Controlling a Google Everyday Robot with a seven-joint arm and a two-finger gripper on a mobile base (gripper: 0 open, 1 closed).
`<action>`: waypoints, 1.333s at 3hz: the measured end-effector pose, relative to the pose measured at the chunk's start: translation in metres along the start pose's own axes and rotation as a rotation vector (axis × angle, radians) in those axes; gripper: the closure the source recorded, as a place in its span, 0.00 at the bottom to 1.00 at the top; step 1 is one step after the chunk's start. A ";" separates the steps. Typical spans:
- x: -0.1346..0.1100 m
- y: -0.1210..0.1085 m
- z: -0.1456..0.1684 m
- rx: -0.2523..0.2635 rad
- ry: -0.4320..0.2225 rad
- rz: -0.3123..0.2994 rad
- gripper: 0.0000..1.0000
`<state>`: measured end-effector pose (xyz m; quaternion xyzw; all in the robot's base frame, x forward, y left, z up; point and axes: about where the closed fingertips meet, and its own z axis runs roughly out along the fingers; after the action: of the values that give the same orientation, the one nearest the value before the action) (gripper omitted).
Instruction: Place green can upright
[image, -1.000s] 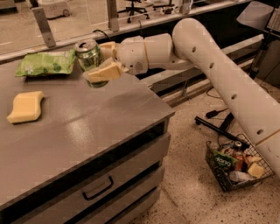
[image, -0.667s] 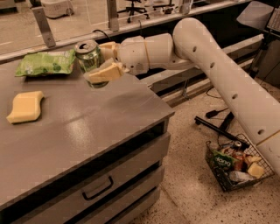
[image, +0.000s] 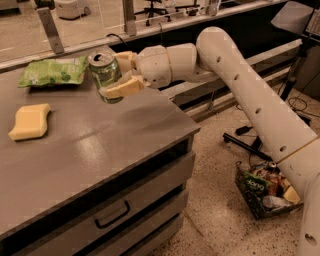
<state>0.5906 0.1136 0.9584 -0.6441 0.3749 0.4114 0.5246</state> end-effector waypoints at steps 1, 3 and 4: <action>0.009 0.006 -0.002 -0.068 -0.039 -0.030 1.00; 0.031 0.019 -0.002 -0.120 -0.104 0.028 1.00; 0.039 0.022 -0.004 -0.067 -0.087 0.080 0.82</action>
Offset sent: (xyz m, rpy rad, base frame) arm -0.0032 -0.0136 -0.0386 0.0308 0.0769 0.2010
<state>0.5857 0.1035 0.9152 -0.6272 0.3634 0.4720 0.5018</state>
